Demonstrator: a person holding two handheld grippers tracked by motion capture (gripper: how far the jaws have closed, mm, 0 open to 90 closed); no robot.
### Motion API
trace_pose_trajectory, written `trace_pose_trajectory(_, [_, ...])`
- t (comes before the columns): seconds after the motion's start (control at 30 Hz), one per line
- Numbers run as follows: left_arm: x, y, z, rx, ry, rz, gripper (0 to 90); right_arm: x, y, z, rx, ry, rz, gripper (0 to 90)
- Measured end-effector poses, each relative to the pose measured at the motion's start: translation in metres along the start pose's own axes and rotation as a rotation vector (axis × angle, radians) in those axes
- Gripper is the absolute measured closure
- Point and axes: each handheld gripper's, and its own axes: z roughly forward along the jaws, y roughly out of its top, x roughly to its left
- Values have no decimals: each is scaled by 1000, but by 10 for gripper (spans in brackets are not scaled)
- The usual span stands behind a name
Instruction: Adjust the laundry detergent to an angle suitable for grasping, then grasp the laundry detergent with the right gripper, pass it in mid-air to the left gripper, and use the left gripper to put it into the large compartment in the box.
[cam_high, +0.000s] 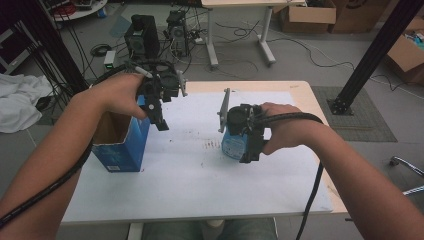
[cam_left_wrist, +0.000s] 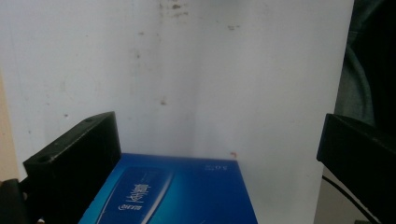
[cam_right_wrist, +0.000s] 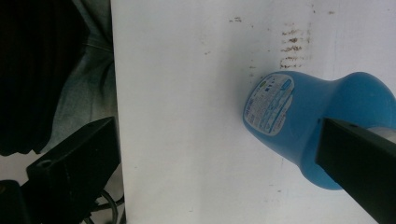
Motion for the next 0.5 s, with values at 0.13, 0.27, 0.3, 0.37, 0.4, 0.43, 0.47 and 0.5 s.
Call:
trace_pose_trajectory(0.13, [0,0,3,6,-6,-2,1,0,0,1,10,6,3,0])
trace_pose_trajectory(0.27, [0,0,3,4,-6,-4,1,-1,0,1,3,0,0,0])
trace_pose_trajectory(0.3, [0,0,3,0,-8,-4,1,1,-1,1,0,-3,-2,0])
trace_pose_trajectory(0.37, [0,0,4,3,-11,0,1,2,-2,1,2,-3,3,0])
trace_pose_trajectory(0.4, [0,0,5,4,-11,-1,1,3,-3,1,-1,2,2,0])
trace_pose_trajectory(0.43, [0,-1,6,3,-12,-3,1,4,-5,2,7,4,16,0])
trace_pose_trajectory(0.47, [0,-1,6,3,-12,-3,1,4,-5,2,7,4,16,0])
trace_pose_trajectory(0.5, [-1,-1,7,1,-12,-3,1,4,-6,3,3,4,15,0])
